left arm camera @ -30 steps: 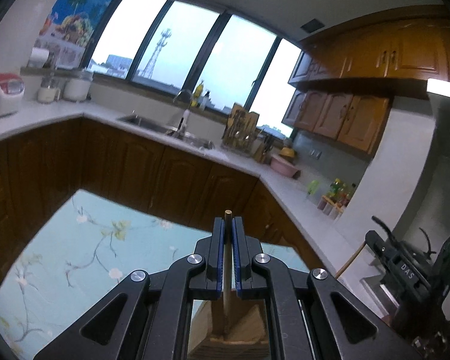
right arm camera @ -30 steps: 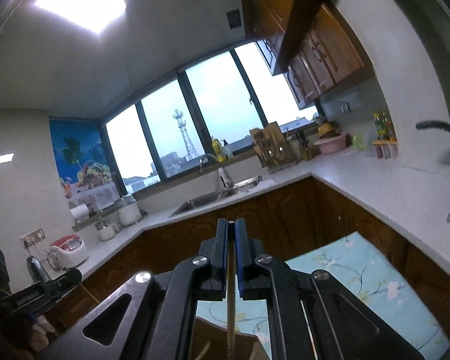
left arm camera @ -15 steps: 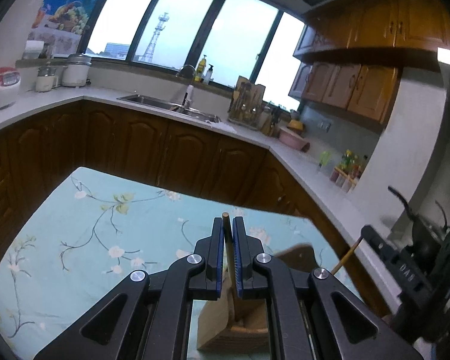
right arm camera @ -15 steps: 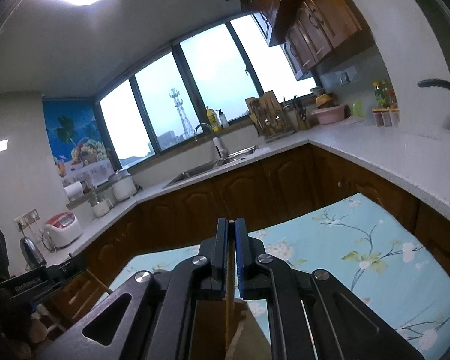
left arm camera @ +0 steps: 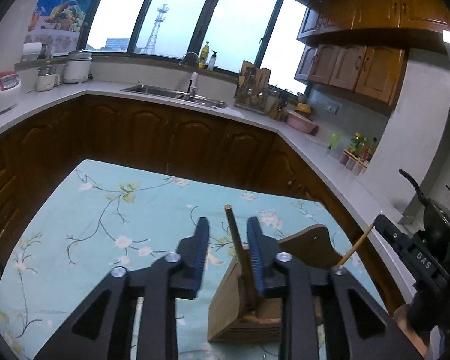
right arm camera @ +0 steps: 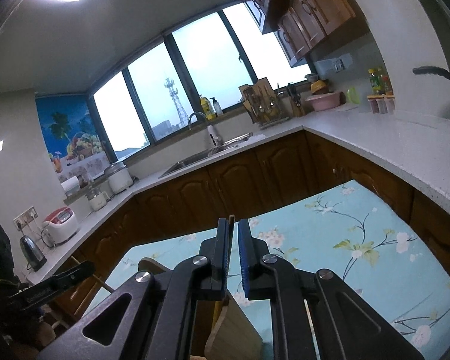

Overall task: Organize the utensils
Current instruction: 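Lower the chopsticks into the holder slots and open both tools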

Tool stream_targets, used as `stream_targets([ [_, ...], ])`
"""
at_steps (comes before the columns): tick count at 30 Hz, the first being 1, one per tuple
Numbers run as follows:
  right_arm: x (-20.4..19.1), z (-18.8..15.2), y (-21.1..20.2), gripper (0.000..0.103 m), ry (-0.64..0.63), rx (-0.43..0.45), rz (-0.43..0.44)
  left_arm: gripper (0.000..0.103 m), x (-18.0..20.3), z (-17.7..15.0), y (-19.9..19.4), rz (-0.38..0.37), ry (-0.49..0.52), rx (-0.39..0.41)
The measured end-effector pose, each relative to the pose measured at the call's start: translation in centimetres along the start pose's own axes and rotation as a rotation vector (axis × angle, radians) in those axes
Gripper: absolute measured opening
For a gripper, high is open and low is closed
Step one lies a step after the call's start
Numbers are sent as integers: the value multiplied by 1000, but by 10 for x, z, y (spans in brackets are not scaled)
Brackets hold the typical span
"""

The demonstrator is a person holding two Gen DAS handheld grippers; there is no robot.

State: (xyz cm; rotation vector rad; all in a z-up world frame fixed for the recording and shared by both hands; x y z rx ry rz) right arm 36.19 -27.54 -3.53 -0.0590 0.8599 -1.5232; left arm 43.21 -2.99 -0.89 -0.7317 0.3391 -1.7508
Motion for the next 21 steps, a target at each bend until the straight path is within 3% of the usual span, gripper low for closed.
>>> stream_targets([
  [9,1,-1,-1,14,9,-17,5,44,1,-10,-1,-3,7,-8],
  [13,3,-2,-4,42,16,-20,9,58,-3,-15,-6,-2,-1,-8],
  [16,2,-1,-9,52,17,-14,11,70,-5,-20,-13,-2,-14,-3],
  [17,2,-1,-11,65,21,-13,14,76,-6,-22,-17,1,-19,-4],
  [19,2,-2,-17,82,32,-9,28,78,-7,-26,-26,-2,-22,-3],
  [21,1,-4,-23,82,31,-5,31,85,-9,-33,-35,7,-23,-16],
])
Point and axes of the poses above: each gripper's, at about its wrist camera, not at the fingertips, and y roughly the way its jaws point, x to its right, z to its top, the point moved 9 cm from there along y, roughly the way its jaws point, and after that the axes turned 7 degrees about -x, right-handed, at the moved point
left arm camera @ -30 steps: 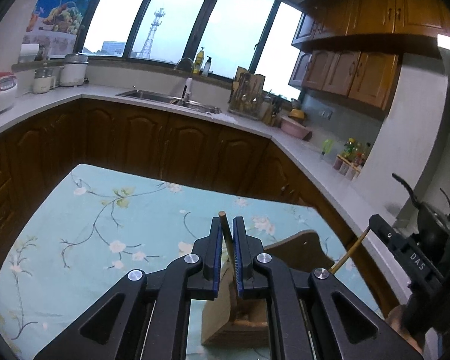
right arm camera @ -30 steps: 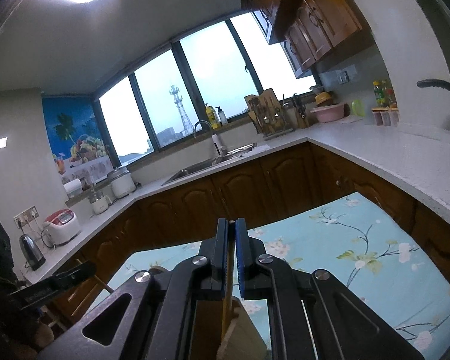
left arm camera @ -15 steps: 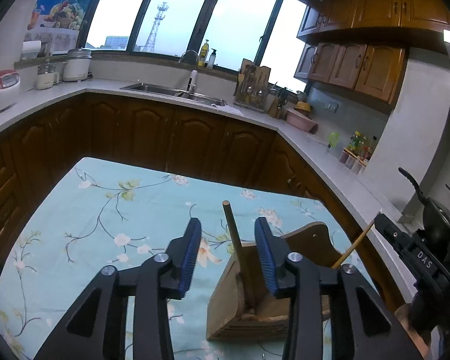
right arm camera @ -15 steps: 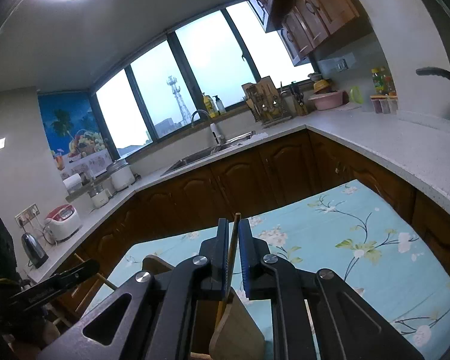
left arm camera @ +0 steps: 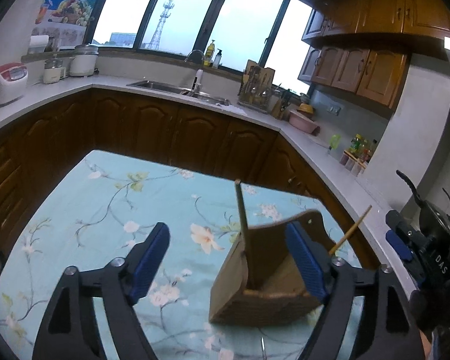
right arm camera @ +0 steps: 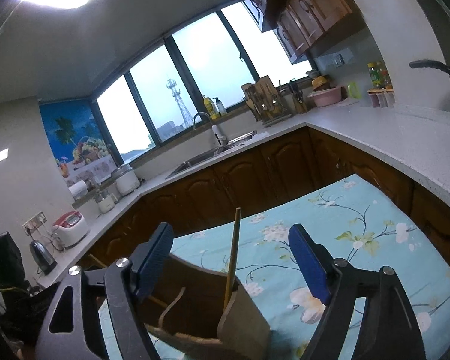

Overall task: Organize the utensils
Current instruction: 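Lower the chopsticks into the holder slots and open both tools, then move both open tools back over the loose utensils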

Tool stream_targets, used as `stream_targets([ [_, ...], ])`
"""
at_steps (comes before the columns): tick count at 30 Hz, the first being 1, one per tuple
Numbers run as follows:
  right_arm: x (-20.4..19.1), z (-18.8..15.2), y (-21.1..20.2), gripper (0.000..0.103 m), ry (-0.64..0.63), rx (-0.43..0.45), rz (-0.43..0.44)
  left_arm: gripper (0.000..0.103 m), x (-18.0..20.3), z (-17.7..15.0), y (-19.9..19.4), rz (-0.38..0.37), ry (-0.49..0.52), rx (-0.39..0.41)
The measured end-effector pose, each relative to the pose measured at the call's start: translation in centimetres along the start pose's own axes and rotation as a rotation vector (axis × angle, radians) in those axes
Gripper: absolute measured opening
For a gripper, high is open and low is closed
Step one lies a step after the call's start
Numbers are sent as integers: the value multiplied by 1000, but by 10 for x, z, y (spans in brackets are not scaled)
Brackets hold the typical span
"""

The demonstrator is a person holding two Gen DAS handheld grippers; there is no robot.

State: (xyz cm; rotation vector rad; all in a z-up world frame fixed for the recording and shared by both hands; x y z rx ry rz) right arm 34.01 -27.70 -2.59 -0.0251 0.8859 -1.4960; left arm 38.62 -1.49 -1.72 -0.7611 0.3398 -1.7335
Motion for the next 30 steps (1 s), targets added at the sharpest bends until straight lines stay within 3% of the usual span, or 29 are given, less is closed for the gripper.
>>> stream_targets([
  [18,3,-54,-83,83,27,-78,-2,86,-32,-75,-109,56,-50,-88],
  [30,6,-94,-123,83,20,-131,-19,86,-41,-119,-149,68,-65,-145],
])
Point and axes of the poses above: each gripper's, at about its wrist camera, not at the fingertips, and y roughly the way its jaws point, x to its right, z to its top, the point moved 9 cm from there along y, roughly the way its jaws point, and after that the axes turned 7 degrees about -x, right-handed, at the moved point
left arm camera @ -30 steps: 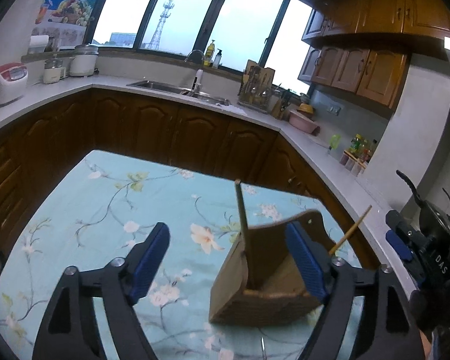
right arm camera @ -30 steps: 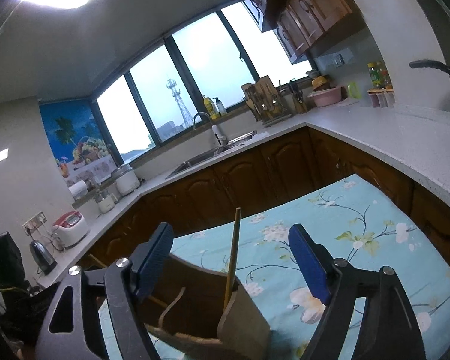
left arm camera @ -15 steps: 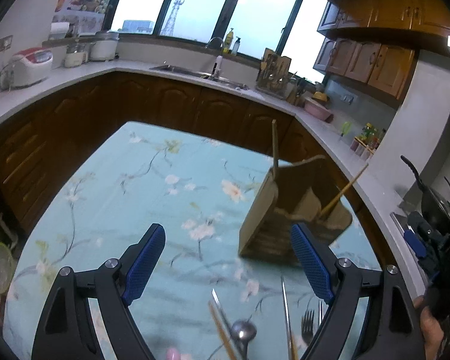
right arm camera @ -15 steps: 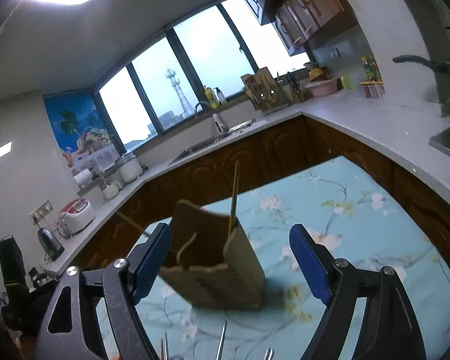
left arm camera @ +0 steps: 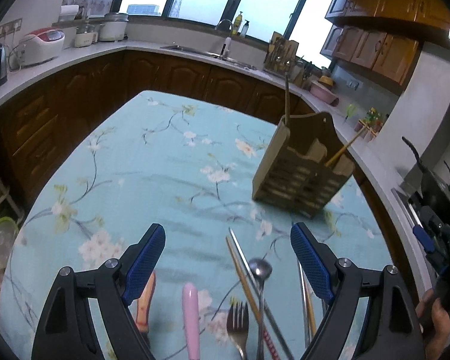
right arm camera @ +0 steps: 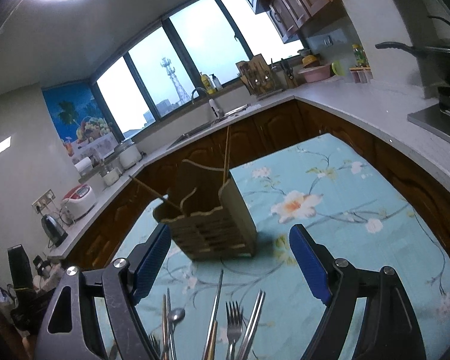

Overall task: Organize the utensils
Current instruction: 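Move both open tools back over the loose utensils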

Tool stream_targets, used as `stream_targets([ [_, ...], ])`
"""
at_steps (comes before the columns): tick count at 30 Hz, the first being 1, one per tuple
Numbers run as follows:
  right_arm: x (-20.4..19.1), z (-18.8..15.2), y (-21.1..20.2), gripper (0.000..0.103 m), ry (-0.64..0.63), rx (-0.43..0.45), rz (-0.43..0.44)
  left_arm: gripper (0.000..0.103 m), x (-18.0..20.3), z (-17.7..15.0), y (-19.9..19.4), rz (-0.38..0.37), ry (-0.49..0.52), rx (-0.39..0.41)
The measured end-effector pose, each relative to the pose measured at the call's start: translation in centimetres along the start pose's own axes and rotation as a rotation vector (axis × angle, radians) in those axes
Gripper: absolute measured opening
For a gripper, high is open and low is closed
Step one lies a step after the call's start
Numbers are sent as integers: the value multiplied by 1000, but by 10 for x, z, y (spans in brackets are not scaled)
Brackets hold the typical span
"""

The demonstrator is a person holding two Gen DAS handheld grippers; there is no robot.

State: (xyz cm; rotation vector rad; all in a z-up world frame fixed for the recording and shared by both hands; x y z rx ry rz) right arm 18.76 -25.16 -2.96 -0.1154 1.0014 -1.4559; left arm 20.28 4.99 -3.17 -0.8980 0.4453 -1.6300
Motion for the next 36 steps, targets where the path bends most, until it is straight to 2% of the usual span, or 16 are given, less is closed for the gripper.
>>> stream_targets([
  [10,8,-32,-6,83,7,-48,-15,85,-11,-33,-12,29,5,-43],
  [22,10,-67,10,81,-20,-143,-53,84,-10,-53,-4,32,56,-93],
  [23,10,-69,11,80,-23,-147,-57,83,-9,-54,-1,33,60,-97],
  [26,11,-75,15,64,-34,-173,-71,78,-6,-58,6,35,75,-114],
  [29,11,-81,21,55,-34,-199,-74,72,-4,-62,14,38,94,-136],
  [36,-1,-96,38,49,-62,-267,-37,65,2,-66,34,33,125,-176],
])
Point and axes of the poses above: each gripper's, at about its wrist camera, not at the fingertips, and y roughly the way its jaws point, x to its right, z to its top, the point moved 9 cm from there along y, roughly the way its jaws point, and after that the axes turned 7 degrees about -x, right-handed, at the moved point
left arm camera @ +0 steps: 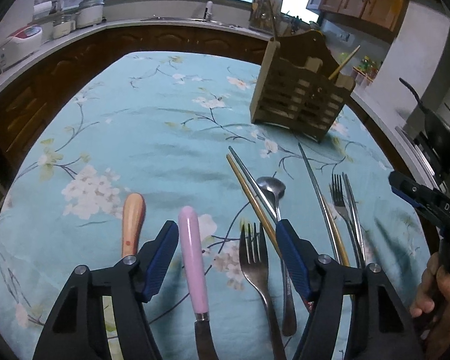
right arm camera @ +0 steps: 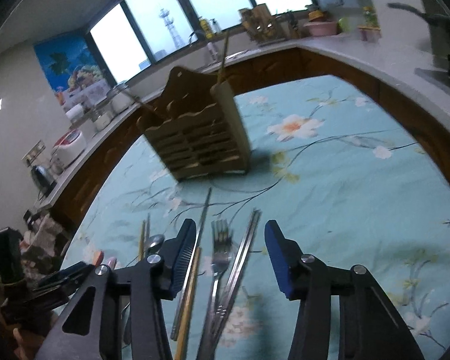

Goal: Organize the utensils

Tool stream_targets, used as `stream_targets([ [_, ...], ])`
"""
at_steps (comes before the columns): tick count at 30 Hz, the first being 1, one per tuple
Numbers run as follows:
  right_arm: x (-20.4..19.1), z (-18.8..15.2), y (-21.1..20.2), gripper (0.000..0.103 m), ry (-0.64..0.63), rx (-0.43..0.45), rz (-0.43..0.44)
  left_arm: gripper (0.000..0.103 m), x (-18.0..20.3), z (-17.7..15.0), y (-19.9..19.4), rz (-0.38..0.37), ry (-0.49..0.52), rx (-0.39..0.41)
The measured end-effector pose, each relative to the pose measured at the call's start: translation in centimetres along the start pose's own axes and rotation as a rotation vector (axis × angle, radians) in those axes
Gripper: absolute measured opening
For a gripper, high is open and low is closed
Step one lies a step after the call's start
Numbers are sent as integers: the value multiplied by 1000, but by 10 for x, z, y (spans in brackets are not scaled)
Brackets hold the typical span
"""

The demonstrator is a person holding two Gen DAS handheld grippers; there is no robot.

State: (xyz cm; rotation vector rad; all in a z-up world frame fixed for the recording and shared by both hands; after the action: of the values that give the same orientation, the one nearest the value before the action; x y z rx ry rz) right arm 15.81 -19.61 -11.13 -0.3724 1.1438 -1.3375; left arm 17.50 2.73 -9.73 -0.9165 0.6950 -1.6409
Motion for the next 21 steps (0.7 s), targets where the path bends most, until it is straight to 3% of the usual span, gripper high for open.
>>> stream_targets([
  [10,-18,-7,42,49,-67,-101,23,63,6,2,26,-21,24,-52],
  [15,-17,-9,57,49,-83,-134,13,50,13,2,39,-17,60,-76],
  [17,-15,-9,63,49,-85,-147,5,38,16,2,47,-31,65,-98],
  [21,-12,-10,72,49,-89,-168,-2,31,19,3,58,-37,89,-121],
])
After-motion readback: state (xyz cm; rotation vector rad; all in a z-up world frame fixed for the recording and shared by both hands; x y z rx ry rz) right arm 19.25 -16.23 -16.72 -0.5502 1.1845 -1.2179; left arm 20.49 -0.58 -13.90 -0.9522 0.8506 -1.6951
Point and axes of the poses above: each gripper's, at about its wrist camera, not at the fingertips, and y roughly the way its jaws point, x to its right, z to its top, the point moved 9 cm from there along y, roughly the way its jaws point, and after that the axes turned 7 degrees about -x, right-handed, at the moved point
